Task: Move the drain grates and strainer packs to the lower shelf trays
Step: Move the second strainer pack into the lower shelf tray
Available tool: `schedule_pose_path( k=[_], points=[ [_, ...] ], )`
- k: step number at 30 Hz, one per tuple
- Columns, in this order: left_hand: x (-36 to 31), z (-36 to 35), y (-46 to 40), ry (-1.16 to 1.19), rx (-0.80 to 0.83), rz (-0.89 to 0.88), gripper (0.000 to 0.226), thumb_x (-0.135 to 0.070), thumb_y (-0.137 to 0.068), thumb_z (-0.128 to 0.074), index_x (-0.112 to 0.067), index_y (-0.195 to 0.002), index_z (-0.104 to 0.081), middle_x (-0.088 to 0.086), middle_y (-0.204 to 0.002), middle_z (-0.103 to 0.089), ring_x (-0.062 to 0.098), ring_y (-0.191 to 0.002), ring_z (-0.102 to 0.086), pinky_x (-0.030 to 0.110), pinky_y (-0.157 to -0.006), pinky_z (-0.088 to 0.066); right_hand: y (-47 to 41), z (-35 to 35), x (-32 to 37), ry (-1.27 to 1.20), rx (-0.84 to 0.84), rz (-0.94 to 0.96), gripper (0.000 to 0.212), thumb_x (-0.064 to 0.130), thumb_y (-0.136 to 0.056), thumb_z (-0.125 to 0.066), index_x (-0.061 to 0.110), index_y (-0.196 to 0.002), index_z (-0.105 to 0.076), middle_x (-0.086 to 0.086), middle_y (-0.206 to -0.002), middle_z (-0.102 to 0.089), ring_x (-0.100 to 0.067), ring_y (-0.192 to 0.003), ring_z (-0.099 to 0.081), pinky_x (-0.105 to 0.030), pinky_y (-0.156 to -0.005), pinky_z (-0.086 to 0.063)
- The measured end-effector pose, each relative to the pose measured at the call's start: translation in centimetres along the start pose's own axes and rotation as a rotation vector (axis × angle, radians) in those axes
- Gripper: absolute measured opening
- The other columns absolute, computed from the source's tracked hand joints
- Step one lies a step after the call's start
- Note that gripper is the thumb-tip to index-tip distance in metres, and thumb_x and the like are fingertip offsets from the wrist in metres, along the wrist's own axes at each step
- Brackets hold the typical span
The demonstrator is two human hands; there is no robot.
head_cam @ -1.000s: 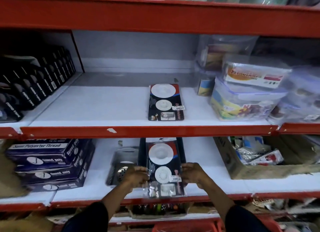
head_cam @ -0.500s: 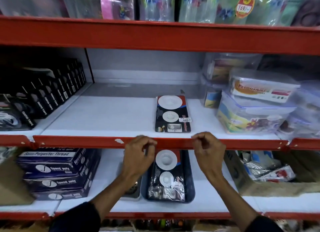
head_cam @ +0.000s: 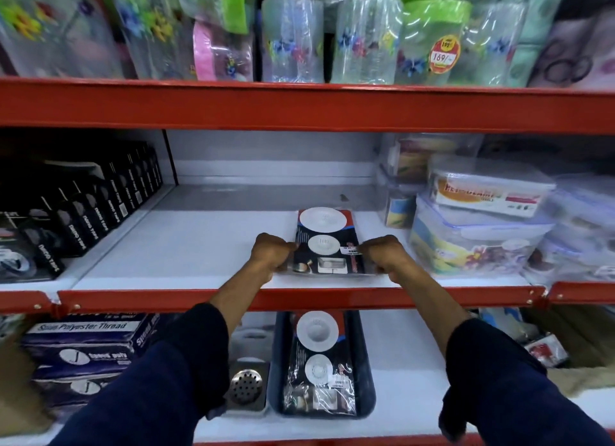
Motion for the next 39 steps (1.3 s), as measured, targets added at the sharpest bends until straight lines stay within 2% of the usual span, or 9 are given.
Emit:
schedule_pose_path(
  k=[3,6,10,13,17,20,26,32,39],
  points=[
    [-0.4,0.8,1.4,0.133,0.167,0.053,0.005,-0.002,-0.085,-0.069,-0.007,-0.085,-0.071,0.016,-0.091,-0.069,0.024,-0.073,-0.062,0.033,-0.067,-0.049,1.6,1.2,-0.2,-0.253,0.175,-0.068,0.028,0.012,-0.086,-0.071,-0.003,-0.109,-0.069,-0.011,-0.084,-0.072,-0.021,-0.070,-0.066,-0.033,-0.069,-0.051],
    [-0.2,2.0,3.7,0.184,0.409,0.113,0.015,-0.003,-0.084,-0.068,-0.009,-0.097,-0.071,0.009,-0.091,-0.073,0.021,-0.078,-0.066,0.034,-0.076,-0.053,4.2,2.7,-1.0,-0.413,0.451,-0.136,0.017,0.011,-0.086,-0.069,0.006,-0.103,-0.072,-0.011,-0.095,-0.077,-0.021,-0.080,-0.072,-0.035,-0.075,-0.061],
    [1.8,3.2,6.9,0.115,0.653,0.153,0.014,0.000,-0.081,-0.070,-0.013,-0.086,-0.071,0.008,-0.079,-0.077,0.018,-0.066,-0.073,0.031,-0.059,-0.062,7.6,3.5,-3.4,-0.391,0.725,-0.155,0.029,0.008,-0.076,-0.072,0.014,-0.105,-0.075,-0.012,-0.110,-0.076,-0.021,-0.090,-0.073,-0.036,-0.087,-0.059],
    [4.8,3.1,8.8,0.065,0.704,0.189,0.025,0.004,-0.078,-0.072,-0.008,-0.096,-0.061,0.014,-0.077,-0.076,0.022,-0.061,-0.073,0.033,-0.057,-0.062,9.3,3.1,-6.6,-0.307,0.817,-0.172,0.027,0.007,-0.074,-0.076,0.017,-0.098,-0.076,-0.008,-0.102,-0.077,-0.018,-0.084,-0.075,-0.032,-0.077,-0.063],
    [10.0,2.1,10.9,-0.081,0.681,0.248,0.040,0.010,-0.078,-0.071,0.014,-0.115,-0.054,0.023,-0.083,-0.072,0.031,-0.069,-0.073,0.040,-0.065,-0.064,10.7,1.6,-11.9,-0.230,0.903,-0.261,0.018,0.000,-0.075,-0.081,0.014,-0.085,-0.075,-0.010,-0.091,-0.076,-0.021,-0.086,-0.074,-0.044,-0.088,-0.061],
    [14.0,1.4,11.9,-0.134,0.659,0.310,0.041,0.009,-0.079,-0.072,0.015,-0.116,-0.056,0.024,-0.085,-0.072,0.030,-0.070,-0.072,0.045,-0.071,-0.065,11.5,-0.3,-16.1,-0.174,0.951,-0.369,0.015,0.000,-0.071,-0.080,0.013,-0.074,-0.072,-0.009,-0.080,-0.073,-0.021,-0.082,-0.073,-0.041,-0.086,-0.061],
    [22.4,-1.0,13.3,-0.183,0.643,0.473,0.026,0.010,-0.079,-0.067,0.009,-0.105,-0.065,0.026,-0.087,-0.071,0.031,-0.070,-0.069,0.055,-0.082,-0.060,12.5,-3.4,-23.7,-0.037,0.913,-0.562,0.017,-0.010,-0.085,-0.066,0.007,-0.084,-0.066,-0.009,-0.072,-0.073,-0.017,-0.067,-0.071,-0.033,-0.070,-0.063],
    [23.7,-1.7,10.1,-0.093,0.443,0.434,0.026,0.011,-0.079,-0.069,-0.007,-0.095,-0.059,0.009,-0.066,-0.067,0.015,-0.048,-0.063,0.029,-0.047,-0.056,10.5,-4.1,-24.4,-0.089,0.619,-0.480,0.018,-0.006,-0.079,-0.076,0.006,-0.089,-0.068,-0.009,-0.077,-0.074,-0.018,-0.067,-0.071,-0.029,-0.059,-0.059],
    [22.2,-4.4,4.4,-0.155,0.143,0.255,0.035,0.013,-0.081,-0.064,0.002,-0.115,-0.066,0.024,-0.105,-0.072,0.026,-0.078,-0.064,0.020,-0.052,-0.050,5.5,-6.3,-22.5,-0.010,0.147,-0.263,0.026,-0.006,-0.076,-0.077,0.003,-0.099,-0.070,-0.016,-0.093,-0.076,-0.026,-0.086,-0.072,-0.045,-0.084,-0.061]
  ],
)
Point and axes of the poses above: each hand's wrist, its own y-axis away from the middle knuckle, its own z-axis out of the back of the hand, x = y × z, the point moved 4 cm from there along -y, towards the middle knuckle
